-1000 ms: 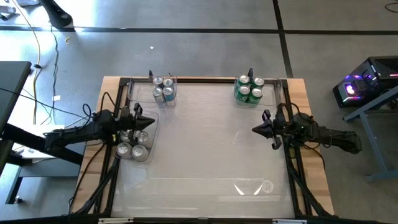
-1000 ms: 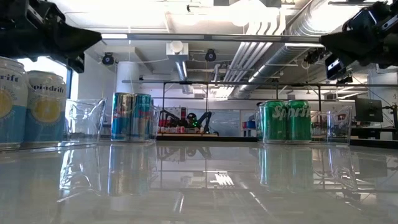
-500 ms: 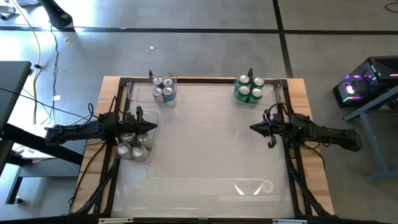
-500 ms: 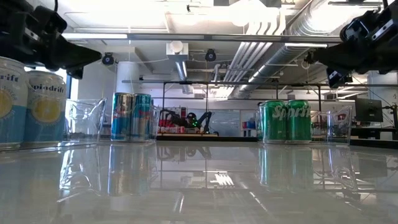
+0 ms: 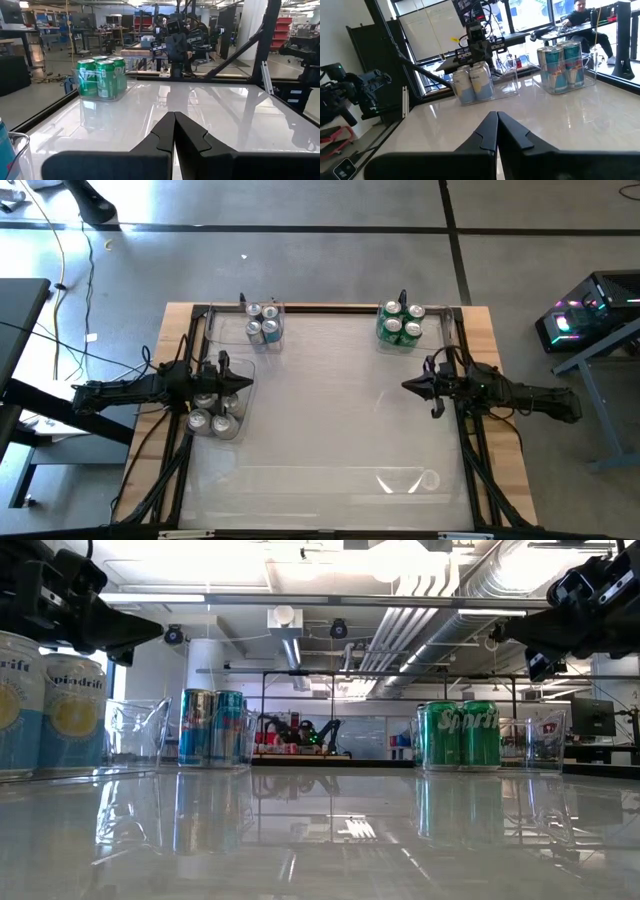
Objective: Sort soda cans
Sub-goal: Return to Home Position
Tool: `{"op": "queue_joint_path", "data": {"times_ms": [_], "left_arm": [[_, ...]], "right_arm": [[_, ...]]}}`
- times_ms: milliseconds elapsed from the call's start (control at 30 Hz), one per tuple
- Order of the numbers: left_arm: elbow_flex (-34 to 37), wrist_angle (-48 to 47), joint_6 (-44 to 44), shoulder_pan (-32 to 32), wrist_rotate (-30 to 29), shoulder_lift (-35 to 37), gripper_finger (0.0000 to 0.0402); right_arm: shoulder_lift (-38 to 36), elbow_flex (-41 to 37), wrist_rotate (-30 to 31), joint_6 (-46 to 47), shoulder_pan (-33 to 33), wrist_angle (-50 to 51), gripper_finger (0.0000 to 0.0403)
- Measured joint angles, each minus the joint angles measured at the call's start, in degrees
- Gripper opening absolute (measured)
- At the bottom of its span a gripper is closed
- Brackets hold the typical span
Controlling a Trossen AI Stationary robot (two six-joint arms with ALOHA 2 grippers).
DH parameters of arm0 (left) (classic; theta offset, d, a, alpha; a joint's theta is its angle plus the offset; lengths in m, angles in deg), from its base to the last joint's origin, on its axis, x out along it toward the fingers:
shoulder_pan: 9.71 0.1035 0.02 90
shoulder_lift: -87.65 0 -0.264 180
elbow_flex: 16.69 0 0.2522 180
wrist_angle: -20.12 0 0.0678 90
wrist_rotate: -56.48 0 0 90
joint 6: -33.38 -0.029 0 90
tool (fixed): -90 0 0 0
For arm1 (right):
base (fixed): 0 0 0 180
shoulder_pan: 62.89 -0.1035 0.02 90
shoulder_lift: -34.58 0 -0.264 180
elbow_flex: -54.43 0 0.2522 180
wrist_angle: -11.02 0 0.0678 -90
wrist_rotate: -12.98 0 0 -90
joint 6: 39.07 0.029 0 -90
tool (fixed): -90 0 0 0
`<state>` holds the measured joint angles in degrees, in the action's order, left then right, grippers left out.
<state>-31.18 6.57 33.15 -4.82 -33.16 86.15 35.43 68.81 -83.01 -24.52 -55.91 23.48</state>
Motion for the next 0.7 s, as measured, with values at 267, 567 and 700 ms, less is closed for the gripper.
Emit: {"op": "queue_joint_path", "data": {"times_ms": [267, 567, 700], "left_arm": [[0.0, 0.0, -0.87, 0.0, -0.04, 0.0, 0.0001], [0.0, 0.15, -21.12, 0.02, -2.19, 0.0, 0.0001], [0.0, 0.13, -18.74, 0.02, -2.14, 0.0, 0.0001]], "right_arm": [[-0.03, 0.0, -0.05, -0.29, 0.0, 0.0, 0.0], [-0.01, 0.0, 7.03, -25.83, 0.02, 0.68, 0.0], [-0.01, 0.0, 7.03, -26.39, 0.0, 0.68, 0.0]]}}
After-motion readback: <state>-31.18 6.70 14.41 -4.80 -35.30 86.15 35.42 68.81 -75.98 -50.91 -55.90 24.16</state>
